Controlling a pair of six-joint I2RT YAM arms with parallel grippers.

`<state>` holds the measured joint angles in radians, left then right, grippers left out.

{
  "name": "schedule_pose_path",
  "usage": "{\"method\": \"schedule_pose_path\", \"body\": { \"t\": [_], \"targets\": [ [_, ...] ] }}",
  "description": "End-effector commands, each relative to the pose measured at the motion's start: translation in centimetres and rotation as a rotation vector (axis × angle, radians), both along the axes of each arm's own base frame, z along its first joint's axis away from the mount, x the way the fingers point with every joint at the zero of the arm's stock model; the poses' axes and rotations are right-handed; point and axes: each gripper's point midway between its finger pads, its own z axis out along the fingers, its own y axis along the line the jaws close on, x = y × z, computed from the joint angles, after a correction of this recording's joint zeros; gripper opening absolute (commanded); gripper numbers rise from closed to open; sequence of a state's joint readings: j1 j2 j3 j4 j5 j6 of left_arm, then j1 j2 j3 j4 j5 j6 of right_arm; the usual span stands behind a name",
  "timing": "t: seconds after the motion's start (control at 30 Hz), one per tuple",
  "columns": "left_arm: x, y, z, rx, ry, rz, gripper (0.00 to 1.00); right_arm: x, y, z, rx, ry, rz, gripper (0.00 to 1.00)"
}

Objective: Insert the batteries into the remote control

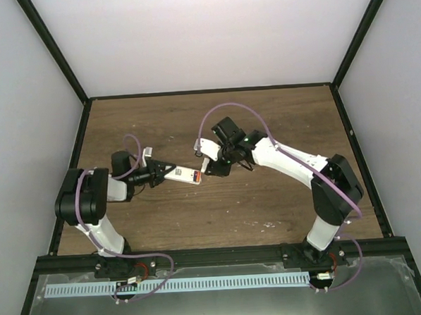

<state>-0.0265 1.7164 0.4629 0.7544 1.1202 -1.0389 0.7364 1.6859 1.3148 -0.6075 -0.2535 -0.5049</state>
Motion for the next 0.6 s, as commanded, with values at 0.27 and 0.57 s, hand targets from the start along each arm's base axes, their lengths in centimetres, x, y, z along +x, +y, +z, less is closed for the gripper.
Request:
{"method": "schedule_pose_path", "body": {
  "t": [0.27,0.57],
  "targets": [
    [0.4,0.2,-2.2,-0.008,-0.045,0.004,0.0,0.1,0.7,-3.7,-0.018,0.047,0.016,0.42],
    [0.2,0.3,-3.0,-0.112,-0.044,0.069,0.0,-0.2,1.1,-5.7,-0.02,0.065,0.055,0.42]
  ]
}}
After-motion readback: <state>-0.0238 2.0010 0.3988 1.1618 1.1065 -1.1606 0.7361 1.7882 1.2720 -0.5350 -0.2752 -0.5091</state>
